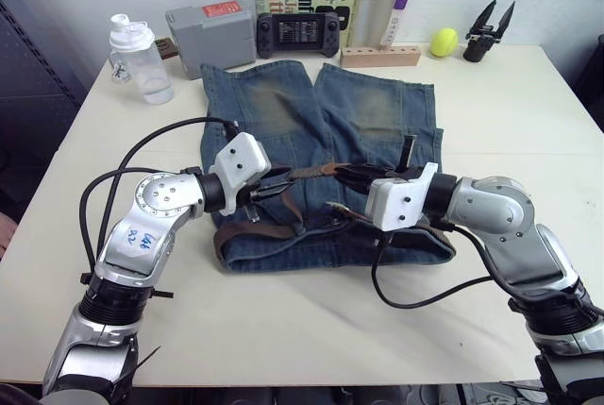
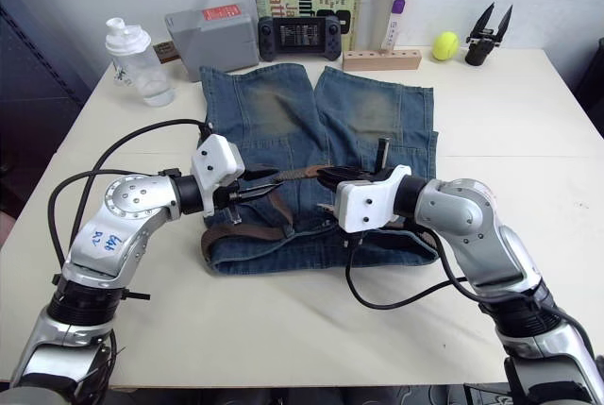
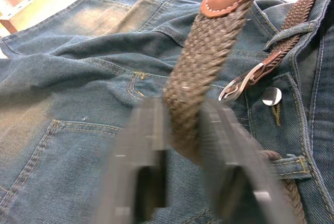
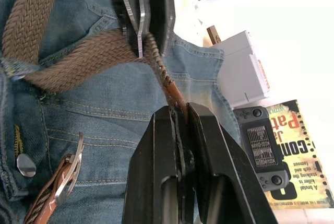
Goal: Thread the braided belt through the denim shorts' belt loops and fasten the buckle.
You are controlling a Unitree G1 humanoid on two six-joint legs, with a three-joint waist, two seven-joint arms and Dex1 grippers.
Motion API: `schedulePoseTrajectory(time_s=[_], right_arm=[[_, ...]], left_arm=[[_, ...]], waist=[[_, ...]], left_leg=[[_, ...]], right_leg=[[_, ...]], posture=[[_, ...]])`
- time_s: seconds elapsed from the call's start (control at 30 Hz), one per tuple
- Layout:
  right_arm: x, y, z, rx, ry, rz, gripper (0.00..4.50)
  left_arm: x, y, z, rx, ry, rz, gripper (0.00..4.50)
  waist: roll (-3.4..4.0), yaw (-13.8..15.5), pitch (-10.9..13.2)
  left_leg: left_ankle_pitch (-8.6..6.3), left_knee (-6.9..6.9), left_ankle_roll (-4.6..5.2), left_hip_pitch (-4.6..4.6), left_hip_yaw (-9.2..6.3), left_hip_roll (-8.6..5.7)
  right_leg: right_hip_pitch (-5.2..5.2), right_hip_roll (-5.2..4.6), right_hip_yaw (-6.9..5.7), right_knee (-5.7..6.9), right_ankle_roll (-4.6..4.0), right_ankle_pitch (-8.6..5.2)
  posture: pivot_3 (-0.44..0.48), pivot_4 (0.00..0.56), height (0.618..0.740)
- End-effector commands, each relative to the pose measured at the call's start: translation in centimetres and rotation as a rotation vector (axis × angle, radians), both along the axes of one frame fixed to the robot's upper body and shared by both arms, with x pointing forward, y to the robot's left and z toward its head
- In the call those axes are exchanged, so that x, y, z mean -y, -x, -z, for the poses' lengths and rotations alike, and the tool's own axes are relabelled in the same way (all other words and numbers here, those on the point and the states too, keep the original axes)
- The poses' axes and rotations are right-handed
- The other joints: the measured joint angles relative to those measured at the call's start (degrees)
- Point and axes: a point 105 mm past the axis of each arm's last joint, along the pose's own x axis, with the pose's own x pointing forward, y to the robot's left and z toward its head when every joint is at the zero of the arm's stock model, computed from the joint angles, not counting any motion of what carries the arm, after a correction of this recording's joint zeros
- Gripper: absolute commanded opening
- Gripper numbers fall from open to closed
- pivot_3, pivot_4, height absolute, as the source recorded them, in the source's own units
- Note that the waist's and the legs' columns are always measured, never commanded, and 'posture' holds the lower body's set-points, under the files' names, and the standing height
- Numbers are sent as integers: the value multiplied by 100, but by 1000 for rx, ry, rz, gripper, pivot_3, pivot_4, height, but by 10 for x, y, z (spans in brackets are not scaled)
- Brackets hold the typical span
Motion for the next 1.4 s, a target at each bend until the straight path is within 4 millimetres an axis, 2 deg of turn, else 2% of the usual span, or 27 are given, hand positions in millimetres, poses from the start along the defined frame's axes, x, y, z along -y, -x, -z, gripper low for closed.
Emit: schedulePoseTrajectory(time_s=[0.03,0.2,0.4,0.43,0.53,0.57,0.7,0.87,1.03,1.23,1.33,1.4], right_arm=[[-4,5,-7,22,-18,-24,0],[-4,5,-9,-12,-51,-10,0],[8,1,-19,-134,-228,86,2175],[11,1,-20,-148,-243,102,2758],[22,11,-12,-268,-253,129,4238],[24,15,-8,-310,-253,131,4488],[24,32,34,-477,-195,168,4488],[23,23,68,-503,-194,290,4488],[31,12,83,-496,-182,406,4488],[34,1,86,-513,-217,482,4488],[34,-2,86,-567,-268,518,3714],[36,-4,88,-598,-276,549,2835]], left_arm=[[1,2,-4,29,15,-15,66],[2,-1,-3,30,27,-40,66],[4,1,0,16,49,-63,0],[4,2,0,15,48,-62,0],[2,2,4,2,48,-81,0],[1,2,4,-1,49,-87,0],[-1,0,-4,-3,92,-112,0],[2,0,-12,3,108,-101,0],[2,1,-15,3,112,-101,0],[2,0,-12,-9,107,-107,0],[2,1,-8,-26,100,-111,0],[3,2,-6,-38,105,-108,0]], waist=[[0,1,0],[0,4,0],[0,9,0],[0,16,0],[0,57,0],[0,74,0],[0,122,0],[0,122,0],[0,128,0],[0,127,0],[0,128,0],[0,127,0]], left_leg=[[0,0,0,0,0,0],[0,0,0,0,0,-1],[0,0,0,0,-2,0],[0,0,0,0,-3,-1],[0,0,0,-1,-5,-3],[0,0,0,-1,-8,-2],[0,-4,0,-1,-5,-2],[0,-1,0,2,8,-2],[0,-3,-1,2,6,-2],[0,-3,-1,2,7,-2],[0,-3,-1,2,6,-1],[0,-3,-1,1,7,-1]], right_leg=[[0,0,0,0,0,0],[0,-1,0,0,0,0],[0,-1,-1,2,0,0],[0,-1,-1,2,0,0],[1,-3,0,2,0,0],[1,-2,-2,3,0,0],[1,0,-2,1,0,0],[0,0,7,0,0,0],[0,2,3,-1,0,0],[0,2,5,-4,0,0],[0,3,4,-2,0,0],[0,3,4,-3,0,0]], posture=[[0,150,731],[0,150,731],[0,150,731],[0,150,731],[0,150,731],[0,150,731],[0,150,731],[0,150,731],[0,150,731],[0,150,731],[0,150,731],[0,150,731]])
